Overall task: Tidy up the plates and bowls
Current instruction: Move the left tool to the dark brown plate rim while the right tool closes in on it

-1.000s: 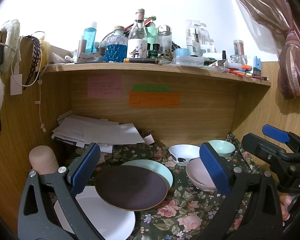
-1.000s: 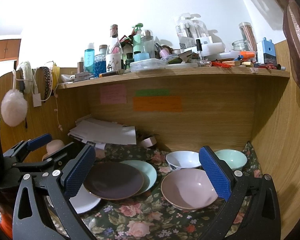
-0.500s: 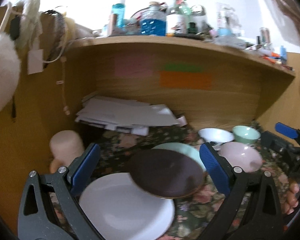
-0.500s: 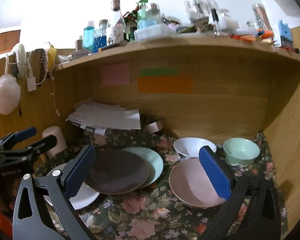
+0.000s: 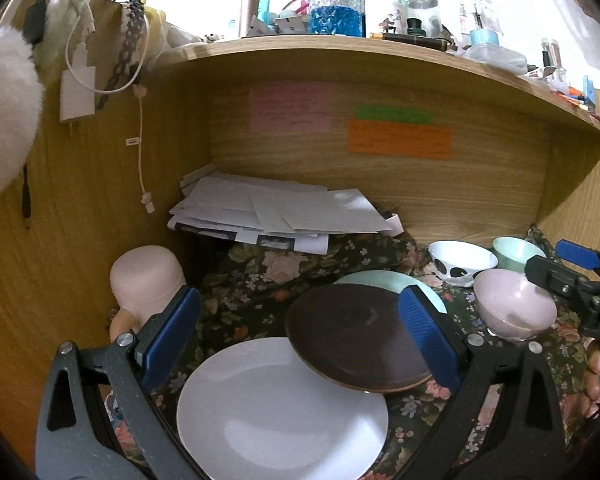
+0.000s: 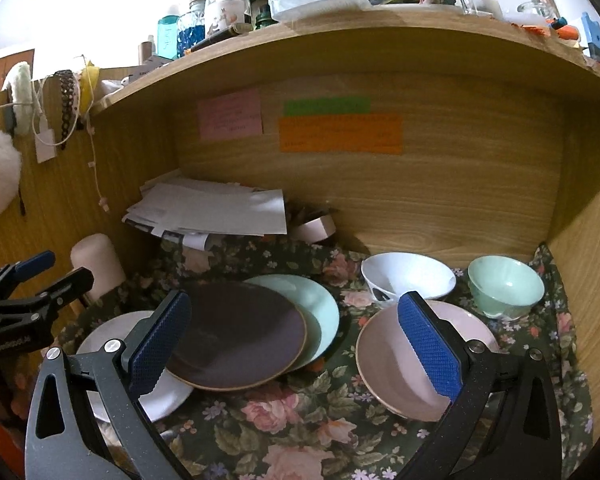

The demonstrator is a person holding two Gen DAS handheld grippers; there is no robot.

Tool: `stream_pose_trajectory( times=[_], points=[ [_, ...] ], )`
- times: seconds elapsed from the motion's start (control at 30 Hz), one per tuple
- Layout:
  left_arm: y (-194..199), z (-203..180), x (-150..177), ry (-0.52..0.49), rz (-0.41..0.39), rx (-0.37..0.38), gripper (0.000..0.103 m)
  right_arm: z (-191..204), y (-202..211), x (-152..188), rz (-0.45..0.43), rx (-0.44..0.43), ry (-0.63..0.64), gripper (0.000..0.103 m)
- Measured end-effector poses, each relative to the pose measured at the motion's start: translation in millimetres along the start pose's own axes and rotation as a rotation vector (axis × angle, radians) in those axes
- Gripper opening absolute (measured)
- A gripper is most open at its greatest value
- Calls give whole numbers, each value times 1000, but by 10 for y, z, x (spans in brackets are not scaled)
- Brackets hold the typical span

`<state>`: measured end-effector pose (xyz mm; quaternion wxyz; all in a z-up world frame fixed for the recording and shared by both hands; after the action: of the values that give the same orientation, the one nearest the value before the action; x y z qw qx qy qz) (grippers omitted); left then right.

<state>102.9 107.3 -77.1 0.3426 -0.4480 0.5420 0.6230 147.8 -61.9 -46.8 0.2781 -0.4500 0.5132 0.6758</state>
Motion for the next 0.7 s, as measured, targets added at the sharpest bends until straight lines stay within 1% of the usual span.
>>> stream_pose_trajectory(
  times=[0.17, 0.27, 0.4, 0.53, 0.63, 0.67, 0.7],
  points=[
    [-126, -13, 35, 1, 29, 3, 101, 55, -102, 5, 23, -18, 20, 103],
    [-254, 16, 99, 7, 75, 6, 101, 114, -222, 32, 60, -40, 50, 103],
    [-388, 38, 192, -4, 129, 19, 100, 222, -424, 98, 121, -94, 98, 103],
    [-527, 54, 295, -18, 185, 27, 92, 270, -708, 197, 204, -114, 131, 103],
    [-655, 66, 391, -13, 238, 43, 86, 238, -890, 275, 270, -136, 120, 102],
    [-688, 68, 415, -11, 250, 48, 84, 224, -946, 312, 312, -156, 111, 101],
    [-731, 74, 449, -6, 266, 54, 84, 205, -1006, 335, 333, -162, 102, 101]
  ],
)
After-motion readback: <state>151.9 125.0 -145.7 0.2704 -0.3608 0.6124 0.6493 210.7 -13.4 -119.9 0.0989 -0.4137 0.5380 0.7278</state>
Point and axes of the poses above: each gripper's, at about its wrist camera, not at the fingertips, and y roughly against the way its jaws point, z to its left, x to its underside, the point moved 8 cm from there along -y, roughly the way its jaws point, and after that the axes turned 2 degrees about -z, right-handed, at the moved point
